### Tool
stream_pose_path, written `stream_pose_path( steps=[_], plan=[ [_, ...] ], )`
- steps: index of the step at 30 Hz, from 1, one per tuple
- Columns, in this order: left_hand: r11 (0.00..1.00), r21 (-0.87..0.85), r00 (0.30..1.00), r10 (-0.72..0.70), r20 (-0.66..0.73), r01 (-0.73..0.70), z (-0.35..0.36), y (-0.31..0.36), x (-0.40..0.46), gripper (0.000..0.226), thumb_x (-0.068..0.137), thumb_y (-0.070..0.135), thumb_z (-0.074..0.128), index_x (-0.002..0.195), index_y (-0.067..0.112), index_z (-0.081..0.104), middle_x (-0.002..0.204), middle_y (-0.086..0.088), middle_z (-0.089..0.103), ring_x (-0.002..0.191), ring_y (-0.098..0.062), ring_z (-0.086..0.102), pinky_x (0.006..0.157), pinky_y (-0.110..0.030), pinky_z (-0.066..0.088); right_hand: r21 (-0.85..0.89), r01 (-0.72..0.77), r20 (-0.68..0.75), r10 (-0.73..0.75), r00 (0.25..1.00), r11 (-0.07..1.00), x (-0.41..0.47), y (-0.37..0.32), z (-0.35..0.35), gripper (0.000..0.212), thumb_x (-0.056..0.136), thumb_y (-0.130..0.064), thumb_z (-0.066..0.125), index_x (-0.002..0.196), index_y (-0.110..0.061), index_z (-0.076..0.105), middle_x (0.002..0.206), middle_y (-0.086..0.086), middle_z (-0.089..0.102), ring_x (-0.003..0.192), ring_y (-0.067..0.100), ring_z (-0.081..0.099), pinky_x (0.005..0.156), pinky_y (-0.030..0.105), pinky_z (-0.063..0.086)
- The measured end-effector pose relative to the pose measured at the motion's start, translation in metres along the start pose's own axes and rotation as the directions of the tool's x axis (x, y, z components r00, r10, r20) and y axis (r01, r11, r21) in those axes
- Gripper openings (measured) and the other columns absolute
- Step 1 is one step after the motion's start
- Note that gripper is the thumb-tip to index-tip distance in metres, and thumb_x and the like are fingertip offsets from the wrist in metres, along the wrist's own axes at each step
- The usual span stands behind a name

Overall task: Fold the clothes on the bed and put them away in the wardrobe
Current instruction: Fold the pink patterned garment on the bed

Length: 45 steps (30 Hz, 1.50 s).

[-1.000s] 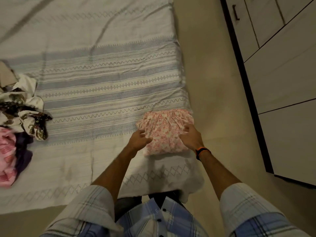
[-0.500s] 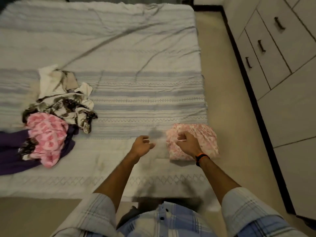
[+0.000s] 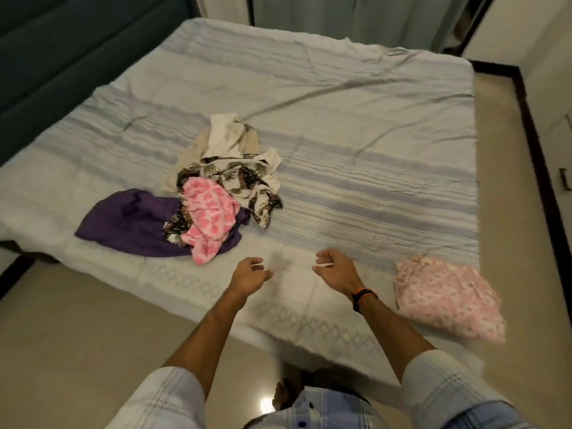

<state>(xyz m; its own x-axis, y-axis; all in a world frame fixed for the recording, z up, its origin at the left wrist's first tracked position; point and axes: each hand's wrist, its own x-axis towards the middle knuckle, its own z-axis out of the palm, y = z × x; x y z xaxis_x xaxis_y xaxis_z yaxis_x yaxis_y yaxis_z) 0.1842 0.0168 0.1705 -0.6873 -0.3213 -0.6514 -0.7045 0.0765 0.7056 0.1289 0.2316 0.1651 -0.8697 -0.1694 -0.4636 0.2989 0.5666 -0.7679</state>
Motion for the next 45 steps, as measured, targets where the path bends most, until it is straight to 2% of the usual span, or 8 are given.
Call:
stream_pose_path(
  steps=[8, 15, 22, 28, 32, 37, 41, 45],
  plan=[
    [0.995, -0.081, 0.991, -0.062, -0.121, 0.052, -0.084, -0.011, 0.035, 0.047, 0.087, 0.013, 0.072, 0.129, 0.008, 0.052, 0.125, -0.012, 0.058, 0.108, -0.024, 0.058, 0.083, -0.035, 0.05, -0.053, 0.045, 0.153, -0.037, 0.988, 0.998, 0.061, -0.059, 0.076, 0.034, 0.087, -0.018, 0.073, 0.119, -0.011, 0.061, 0.11, 0.003, 0.066, 0.098, 0.018, 0.062, 0.081, 0.028, 0.05],
    [0.983, -0.161, 0.972, -0.118, -0.204, 0.085, -0.133, -0.005, 0.069, 0.047, 0.088, 0.011, 0.07, 0.131, 0.006, 0.052, 0.12, -0.011, 0.06, 0.103, -0.022, 0.058, 0.082, -0.035, 0.05, -0.111, 0.077, 0.31, -0.039, 0.95, 0.991, 0.114, -0.107, 0.126, 0.034, 0.089, -0.015, 0.07, 0.12, -0.008, 0.059, 0.111, 0.006, 0.067, 0.104, 0.021, 0.063, 0.083, 0.026, 0.046],
    [0.963, -0.221, 0.958, -0.203, -0.202, 0.157, -0.17, 0.0, 0.111, 0.047, 0.086, 0.012, 0.072, 0.129, 0.007, 0.053, 0.121, -0.011, 0.061, 0.104, -0.022, 0.06, 0.079, -0.033, 0.051, -0.21, 0.08, 0.385, 0.007, 0.923, 0.974, 0.163, -0.146, 0.169, 0.034, 0.091, -0.016, 0.068, 0.122, -0.006, 0.059, 0.114, 0.007, 0.067, 0.108, 0.022, 0.062, 0.09, 0.031, 0.048],
    [0.954, -0.202, 0.958, -0.251, -0.14, 0.22, -0.21, 0.001, 0.173, 0.042, 0.087, 0.0, 0.067, 0.127, 0.002, 0.054, 0.107, -0.006, 0.06, 0.088, -0.014, 0.058, 0.065, -0.021, 0.051, -0.29, 0.057, 0.363, 0.055, 0.93, 0.955, 0.206, -0.17, 0.209, 0.037, 0.091, -0.021, 0.067, 0.125, -0.009, 0.058, 0.118, 0.005, 0.067, 0.108, 0.021, 0.061, 0.081, 0.024, 0.042],
    [0.952, -0.165, 0.957, -0.275, -0.088, 0.258, -0.233, 0.005, 0.222, 0.045, 0.084, 0.003, 0.07, 0.127, 0.004, 0.056, 0.11, -0.008, 0.064, 0.095, -0.018, 0.06, 0.078, -0.03, 0.05, -0.327, 0.007, 0.345, 0.112, 0.932, 0.945, 0.239, -0.185, 0.232, 0.038, 0.091, -0.025, 0.065, 0.126, -0.012, 0.057, 0.118, 0.002, 0.065, 0.1, 0.016, 0.058, 0.082, 0.027, 0.042],
    [0.958, -0.137, 0.966, -0.259, -0.029, 0.253, -0.251, 0.022, 0.275, 0.047, 0.086, 0.005, 0.067, 0.131, 0.006, 0.053, 0.12, -0.005, 0.062, 0.105, -0.02, 0.06, 0.083, -0.032, 0.051, -0.357, -0.084, 0.284, 0.193, 0.939, 0.93, 0.28, -0.203, 0.259, 0.045, 0.087, -0.027, 0.066, 0.128, -0.013, 0.053, 0.125, 0.005, 0.062, 0.112, 0.026, 0.059, 0.099, 0.043, 0.049],
    [0.958, -0.099, 0.963, -0.268, 0.013, 0.268, -0.255, 0.029, 0.313, 0.046, 0.079, -0.003, 0.069, 0.123, 0.005, 0.058, 0.093, 0.009, 0.063, 0.09, -0.017, 0.063, 0.073, -0.03, 0.051, -0.41, -0.09, 0.216, 0.193, 0.957, 0.907, 0.309, -0.207, 0.282, 0.065, 0.082, -0.031, 0.069, 0.137, -0.008, 0.044, 0.136, 0.013, 0.052, 0.122, 0.033, 0.053, 0.1, 0.048, 0.048],
    [0.959, -0.097, 0.964, -0.262, 0.052, 0.266, -0.251, 0.031, 0.339, 0.039, 0.079, -0.002, 0.072, 0.109, 0.018, 0.059, 0.09, 0.011, 0.064, 0.077, -0.003, 0.059, 0.062, -0.019, 0.047, -0.498, -0.105, 0.213, 0.238, 0.948, 0.861, 0.325, -0.199, 0.3, 0.095, 0.075, -0.046, 0.08, 0.145, -0.007, 0.029, 0.142, 0.017, 0.037, 0.131, 0.037, 0.04, 0.107, 0.05, 0.042]
  ],
)
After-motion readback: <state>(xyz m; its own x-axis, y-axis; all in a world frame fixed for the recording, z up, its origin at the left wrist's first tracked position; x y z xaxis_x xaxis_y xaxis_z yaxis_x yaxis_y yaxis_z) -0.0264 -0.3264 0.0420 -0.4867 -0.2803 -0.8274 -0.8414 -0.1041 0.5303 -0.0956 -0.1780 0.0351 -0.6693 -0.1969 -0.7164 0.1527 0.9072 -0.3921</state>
